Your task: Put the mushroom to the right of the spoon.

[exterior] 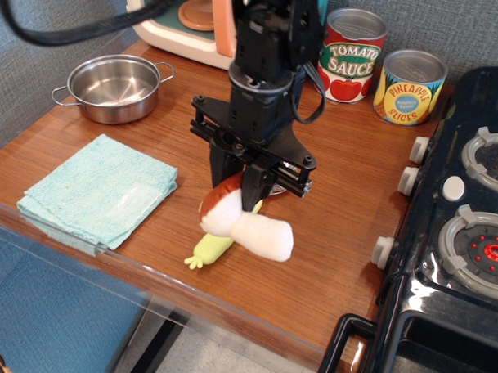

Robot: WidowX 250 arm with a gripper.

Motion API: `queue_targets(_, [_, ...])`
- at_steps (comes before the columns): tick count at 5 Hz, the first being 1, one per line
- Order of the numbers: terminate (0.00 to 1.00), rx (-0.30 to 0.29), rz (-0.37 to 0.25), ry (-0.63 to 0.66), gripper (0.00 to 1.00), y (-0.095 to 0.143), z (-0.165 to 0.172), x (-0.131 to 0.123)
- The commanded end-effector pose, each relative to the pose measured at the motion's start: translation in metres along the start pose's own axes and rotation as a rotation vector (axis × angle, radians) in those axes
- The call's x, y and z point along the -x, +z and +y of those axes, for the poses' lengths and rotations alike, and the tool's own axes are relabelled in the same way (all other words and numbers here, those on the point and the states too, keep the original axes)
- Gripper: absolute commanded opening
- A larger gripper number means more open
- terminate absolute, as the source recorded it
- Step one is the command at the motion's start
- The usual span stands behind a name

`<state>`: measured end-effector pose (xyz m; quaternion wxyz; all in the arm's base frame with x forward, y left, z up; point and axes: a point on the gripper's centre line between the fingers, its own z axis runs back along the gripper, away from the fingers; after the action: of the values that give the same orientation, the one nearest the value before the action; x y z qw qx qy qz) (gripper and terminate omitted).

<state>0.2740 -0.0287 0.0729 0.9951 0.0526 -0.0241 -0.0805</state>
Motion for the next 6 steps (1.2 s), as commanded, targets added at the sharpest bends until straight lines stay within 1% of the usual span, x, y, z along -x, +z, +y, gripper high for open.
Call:
queue_targets(1, [0.00, -0.005, -0.045, -0.023, 1.00, 0.004, -0.009, -0.025])
queue_targets(2, [0.00, 0.029, -0.062, -0.034, 1.00, 0.004, -0.007, -0.030])
queue_targets(3, [0.00, 0.029, -0.071, -0.033, 1.00, 0.011, -0.006, -0.033])
queue_targets(4, [0.00, 0.009, -0.095, 0.061, 1.00, 0.019, 0.006, -0.034])
queue_targets(6, [0.00, 0.009, -0.095, 0.061, 1.00, 0.019, 0.006, -0.034])
